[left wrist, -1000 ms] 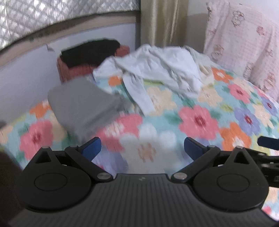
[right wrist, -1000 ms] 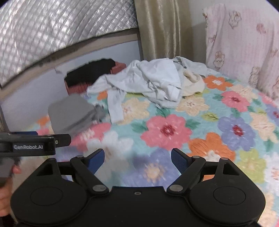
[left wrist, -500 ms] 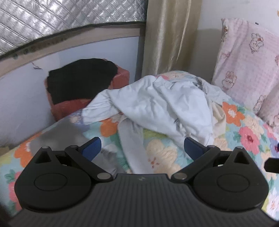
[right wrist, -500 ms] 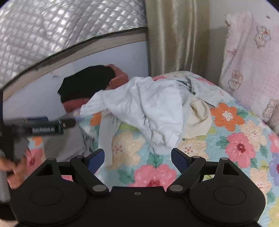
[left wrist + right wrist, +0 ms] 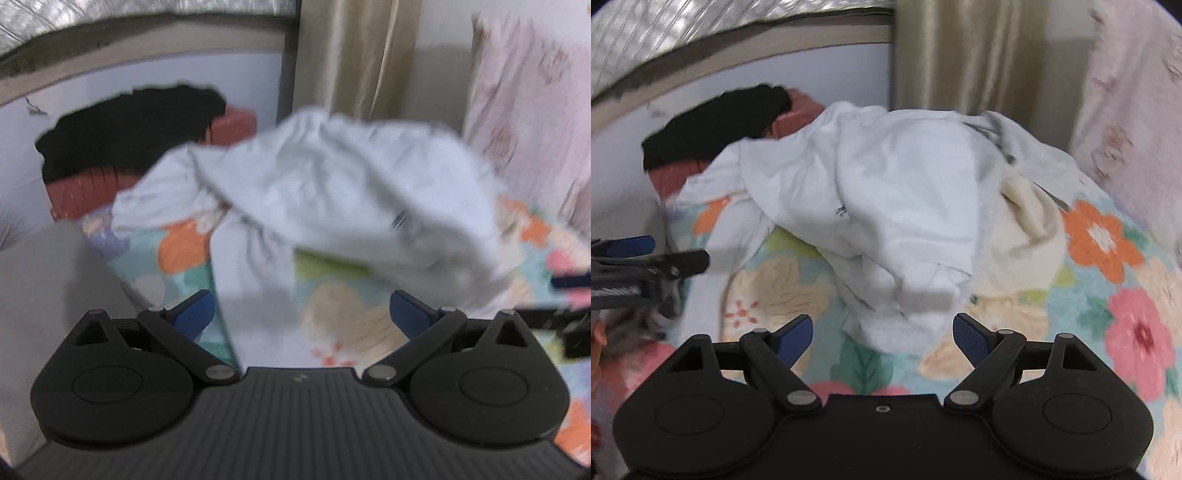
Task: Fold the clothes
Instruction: 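Reach into the clothes pile and grasp the white T-shirt with the right tool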
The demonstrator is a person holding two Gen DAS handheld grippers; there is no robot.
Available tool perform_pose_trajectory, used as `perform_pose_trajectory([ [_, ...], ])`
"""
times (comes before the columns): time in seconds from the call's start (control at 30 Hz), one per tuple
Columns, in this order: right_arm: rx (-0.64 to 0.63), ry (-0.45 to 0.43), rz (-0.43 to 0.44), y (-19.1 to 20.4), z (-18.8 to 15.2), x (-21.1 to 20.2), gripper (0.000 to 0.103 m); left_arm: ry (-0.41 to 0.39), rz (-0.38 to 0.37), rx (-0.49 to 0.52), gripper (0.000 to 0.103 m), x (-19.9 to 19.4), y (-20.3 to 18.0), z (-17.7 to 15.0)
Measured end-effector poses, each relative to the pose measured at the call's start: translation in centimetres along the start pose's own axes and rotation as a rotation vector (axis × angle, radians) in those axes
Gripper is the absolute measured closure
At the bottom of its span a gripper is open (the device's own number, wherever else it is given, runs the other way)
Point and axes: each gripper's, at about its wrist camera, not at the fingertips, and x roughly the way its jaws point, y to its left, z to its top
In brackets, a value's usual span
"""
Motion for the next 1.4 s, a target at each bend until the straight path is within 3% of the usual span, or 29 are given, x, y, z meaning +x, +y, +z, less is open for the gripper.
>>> perform_pose_trajectory([
  [0.2, -0.089, -0.099, -0.083, 0.4, 3.1, 4.5, 0.017, -0.025, -0.067, -0.076, 0.000, 2.1, 3.0, -0.4],
  [0.27, -0.071, -0.070, -0.102, 0.0, 3.8, 6.4, 0.020, -0.033, -0.107, -0.111, 0.000, 2.0, 3.6, -0.4],
  [0.3, -0.053, -0.044, -0.104, -0.2, 4.1, 7.3, 0.041, -0.024, -0.120, -0.123, 0.000, 2.0, 3.7, -0.4],
  [0.33, -0.035, -0.018, -0.106, -0.4, 4.4, 8.2, 0.068, -0.001, -0.126, -0.128, 0.000, 2.3, 3.7, -0.4],
  [0.4, 0.021, -0.024, -0.089, -0.4, 4.0, 8.1, 0.079, 0.066, -0.111, -0.120, 0.000, 2.9, 3.4, -0.5],
  [0.5, 0.018, -0.085, -0.038, 0.9, 2.5, 5.5, 0.084, 0.064, -0.155, -0.118, 0.000, 2.3, 3.3, -0.6],
  [0.63, 0.044, -0.119, 0.080, 2.4, 0.9, 0.7, 0.086, 0.039, -0.288, -0.180, 0.000, 0.7, 3.7, -0.1],
  [0.73, 0.053, -0.111, 0.153, 3.7, -1.0, -2.4, 0.086, 0.058, -0.364, -0.242, 0.000, 0.4, 4.2, -0.2],
  [0.87, 0.058, -0.083, 0.175, 4.7, -4.6, -5.4, 0.087, 0.107, -0.399, -0.289, 0.000, 0.5, 4.6, -0.1],
  [0.93, 0.079, -0.072, 0.184, 4.5, -6.3, -6.6, 0.087, 0.135, -0.383, -0.294, 0.000, 0.5, 4.4, -0.2],
  [1.0, 0.090, -0.074, 0.166, 4.2, -7.8, -7.9, 0.087, 0.175, -0.311, -0.252, 0.000, 0.6, 3.8, -0.3],
  [1.07, 0.073, -0.074, 0.109, 3.4, -8.6, -8.6, 0.087, 0.204, -0.140, -0.156, 0.000, 0.7, 2.6, -0.4],
  [1.13, 0.060, -0.065, 0.047, 2.0, -8.9, -9.0, 0.087, 0.182, -0.037, -0.071, 0.000, 0.7, 1.6, -0.5],
  [1.3, 0.093, -0.117, -0.078, -1.9, -9.9, -11.7, 0.089, 0.153, -0.014, -0.115, 0.002, 0.4, 1.9, -0.2],
  [1.4, 0.043, -0.215, -0.188, -3.1, -9.6, -14.8, 0.092, 0.044, 0.036, -0.125, 0.002, -1.6, 2.2, 0.5],
])
